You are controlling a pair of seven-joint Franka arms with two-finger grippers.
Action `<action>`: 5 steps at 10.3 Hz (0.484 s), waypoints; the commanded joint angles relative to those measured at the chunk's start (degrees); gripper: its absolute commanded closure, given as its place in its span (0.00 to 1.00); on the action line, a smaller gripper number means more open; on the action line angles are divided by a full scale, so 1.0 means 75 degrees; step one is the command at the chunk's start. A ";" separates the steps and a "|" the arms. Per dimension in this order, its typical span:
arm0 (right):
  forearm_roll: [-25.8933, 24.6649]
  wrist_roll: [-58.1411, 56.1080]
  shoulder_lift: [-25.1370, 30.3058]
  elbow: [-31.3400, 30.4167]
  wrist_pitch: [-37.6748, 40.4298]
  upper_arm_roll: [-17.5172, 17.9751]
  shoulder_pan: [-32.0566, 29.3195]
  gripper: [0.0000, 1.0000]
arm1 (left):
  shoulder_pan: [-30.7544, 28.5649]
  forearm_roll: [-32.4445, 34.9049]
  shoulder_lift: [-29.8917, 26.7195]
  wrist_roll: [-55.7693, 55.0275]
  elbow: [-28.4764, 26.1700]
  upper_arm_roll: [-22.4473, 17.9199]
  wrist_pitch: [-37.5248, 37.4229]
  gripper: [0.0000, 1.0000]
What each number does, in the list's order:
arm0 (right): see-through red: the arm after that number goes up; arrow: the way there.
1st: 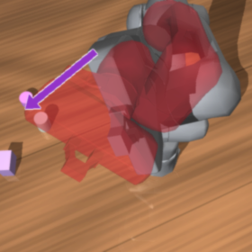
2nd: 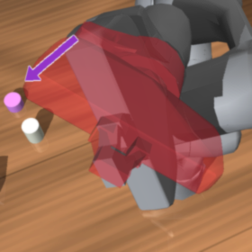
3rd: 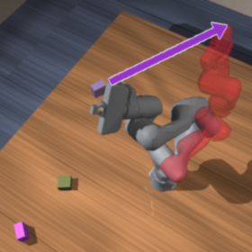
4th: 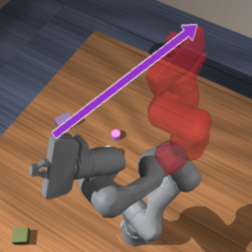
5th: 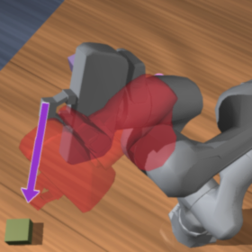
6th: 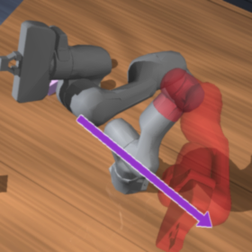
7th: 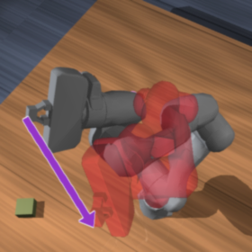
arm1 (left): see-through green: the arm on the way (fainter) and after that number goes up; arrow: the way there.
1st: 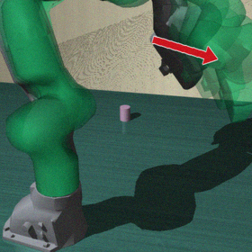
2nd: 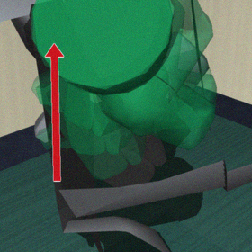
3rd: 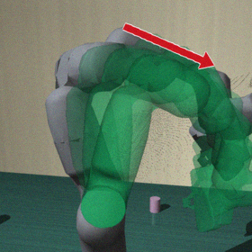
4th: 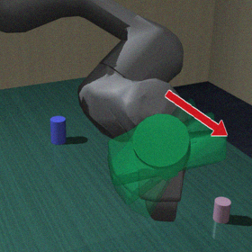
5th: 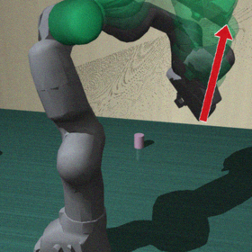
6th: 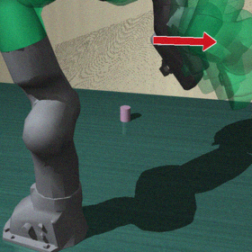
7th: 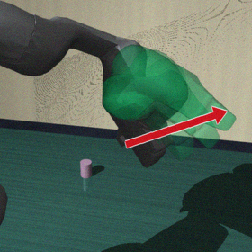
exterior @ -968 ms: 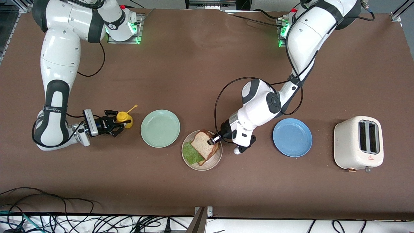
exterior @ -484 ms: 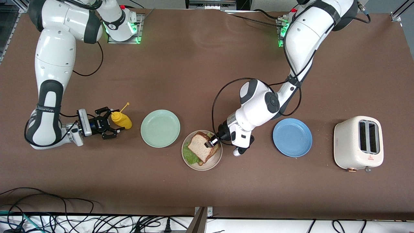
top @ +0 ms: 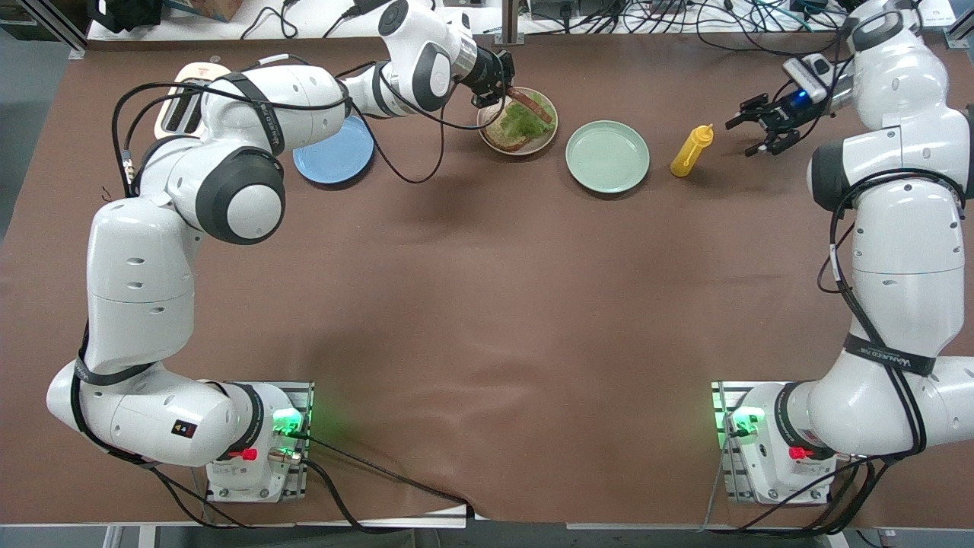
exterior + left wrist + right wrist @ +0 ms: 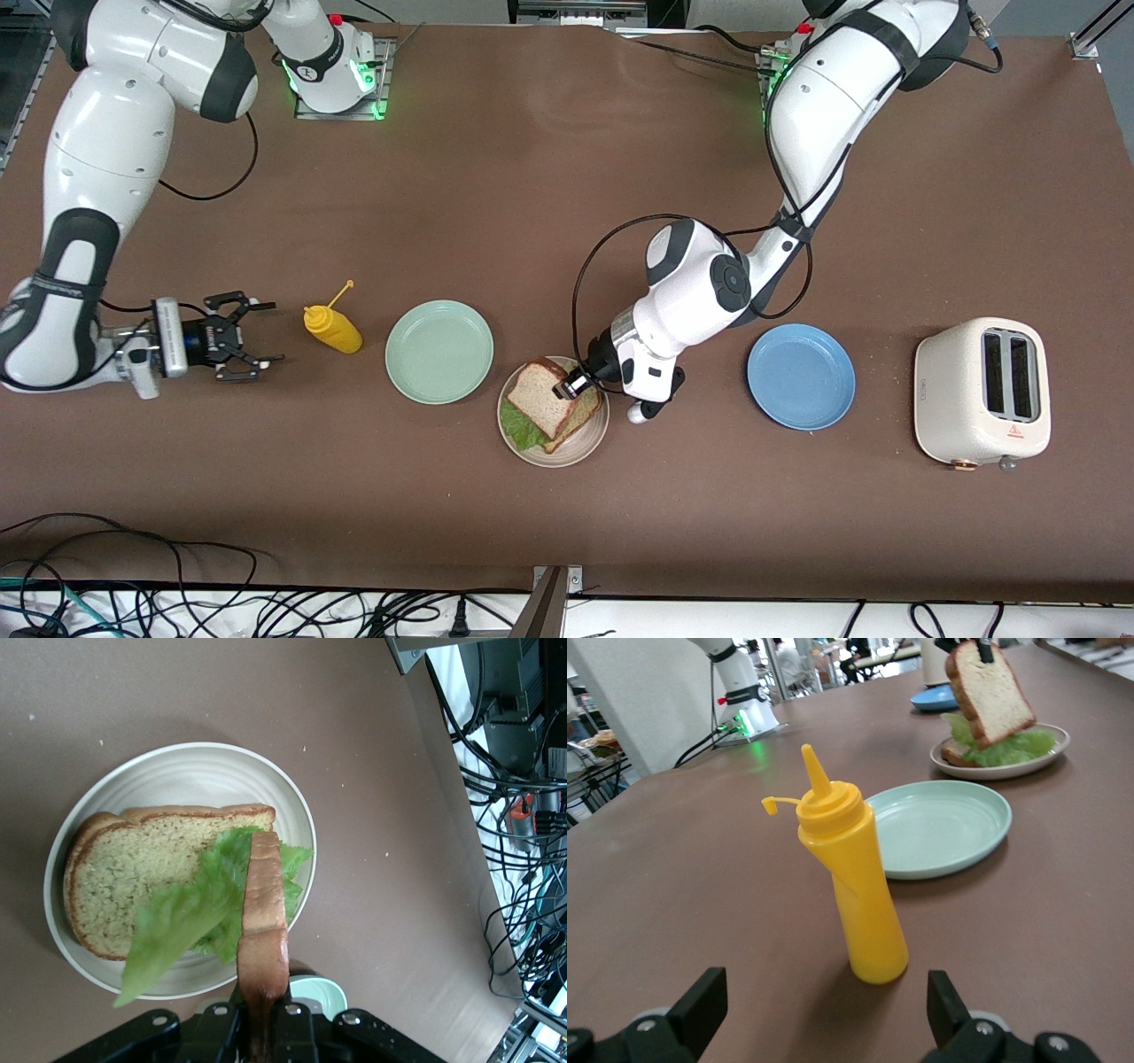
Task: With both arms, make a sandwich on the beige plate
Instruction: 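Set down the mustard with the right gripper while the left gripper lowers toast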
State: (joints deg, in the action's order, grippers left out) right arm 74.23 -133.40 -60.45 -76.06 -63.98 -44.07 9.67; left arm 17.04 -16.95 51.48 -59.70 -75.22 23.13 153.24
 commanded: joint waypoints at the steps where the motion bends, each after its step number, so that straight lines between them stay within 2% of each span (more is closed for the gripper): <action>1: -0.0159 0.1108 0.0197 0.0285 0.0128 -0.0589 0.0092 0.00 | 0.0154 -0.0248 0.0179 -0.0079 0.0409 -0.0212 0.0017 0.97; 2: -0.0148 0.1587 0.0232 0.0308 0.0129 -0.0952 0.0221 0.00 | 0.0143 -0.0236 0.0179 -0.0056 0.0409 -0.0224 0.0017 0.97; 3: -0.0159 0.2276 0.0371 0.0320 0.0245 -0.1153 0.0246 0.00 | 0.0142 -0.0190 0.0168 -0.0009 0.0409 -0.0236 0.0017 0.90; 5: -0.0125 0.3146 0.0607 0.0320 0.0444 -0.1155 0.0246 0.00 | 0.0154 -0.0166 0.0132 0.0038 0.0374 -0.0516 0.0017 0.43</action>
State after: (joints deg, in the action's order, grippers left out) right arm 74.18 -114.24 -57.26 -73.59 -62.04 -52.37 10.95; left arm 17.17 -16.95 51.80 -60.21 -74.29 21.11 153.24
